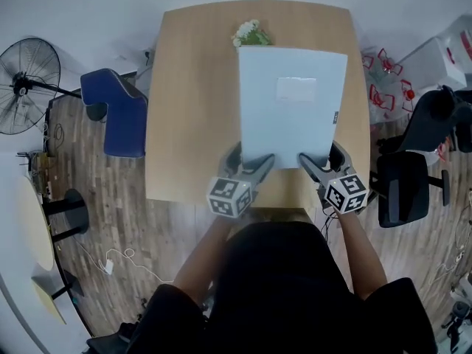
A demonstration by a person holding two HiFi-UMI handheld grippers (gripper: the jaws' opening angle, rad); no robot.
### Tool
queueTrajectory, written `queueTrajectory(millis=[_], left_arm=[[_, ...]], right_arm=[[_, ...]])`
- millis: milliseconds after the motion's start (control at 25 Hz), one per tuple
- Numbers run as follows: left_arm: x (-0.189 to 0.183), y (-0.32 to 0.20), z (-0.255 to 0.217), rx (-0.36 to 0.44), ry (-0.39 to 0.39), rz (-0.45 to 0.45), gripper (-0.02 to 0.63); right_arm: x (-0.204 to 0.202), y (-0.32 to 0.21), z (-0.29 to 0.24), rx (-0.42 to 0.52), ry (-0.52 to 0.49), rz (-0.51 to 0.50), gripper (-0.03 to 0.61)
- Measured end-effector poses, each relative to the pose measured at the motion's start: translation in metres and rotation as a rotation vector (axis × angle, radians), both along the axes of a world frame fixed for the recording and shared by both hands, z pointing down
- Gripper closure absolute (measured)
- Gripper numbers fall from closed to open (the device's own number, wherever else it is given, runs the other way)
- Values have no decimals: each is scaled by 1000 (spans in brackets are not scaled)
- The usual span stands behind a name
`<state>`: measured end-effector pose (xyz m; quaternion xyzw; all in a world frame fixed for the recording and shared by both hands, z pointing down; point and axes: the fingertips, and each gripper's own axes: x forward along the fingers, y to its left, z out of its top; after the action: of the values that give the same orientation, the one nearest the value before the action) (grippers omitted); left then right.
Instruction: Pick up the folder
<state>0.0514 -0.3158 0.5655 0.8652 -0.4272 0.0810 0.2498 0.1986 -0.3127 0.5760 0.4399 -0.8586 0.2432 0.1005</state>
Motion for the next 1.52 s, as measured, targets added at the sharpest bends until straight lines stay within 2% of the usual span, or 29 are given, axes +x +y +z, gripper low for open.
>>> queueTrajectory(millis=[160, 280, 520, 640, 840, 1160, 1520], left_arm=[[-26, 6, -67, 113, 57, -30, 201], [-42, 10, -113, 173, 74, -30, 201], [-68, 12, -189, 282, 117, -25, 201], [-79, 12, -213, 346, 107, 2, 201], [-88, 16, -237, 413, 101, 25, 202], [-112, 35, -254, 443, 132, 18, 201], [-131, 53, -256, 453, 129, 4, 201]], right_arm=[[-26, 2, -78, 167, 45, -19, 158], [-41, 7, -124, 260, 39, -20, 158], [-64, 14, -199, 389, -22, 34, 161], [-76, 16, -222, 447, -15, 49, 163], [-85, 25, -247, 521, 2, 69, 167], [-110, 45, -271, 592, 33, 64, 167], [-129, 62, -271, 596, 21, 58, 169]])
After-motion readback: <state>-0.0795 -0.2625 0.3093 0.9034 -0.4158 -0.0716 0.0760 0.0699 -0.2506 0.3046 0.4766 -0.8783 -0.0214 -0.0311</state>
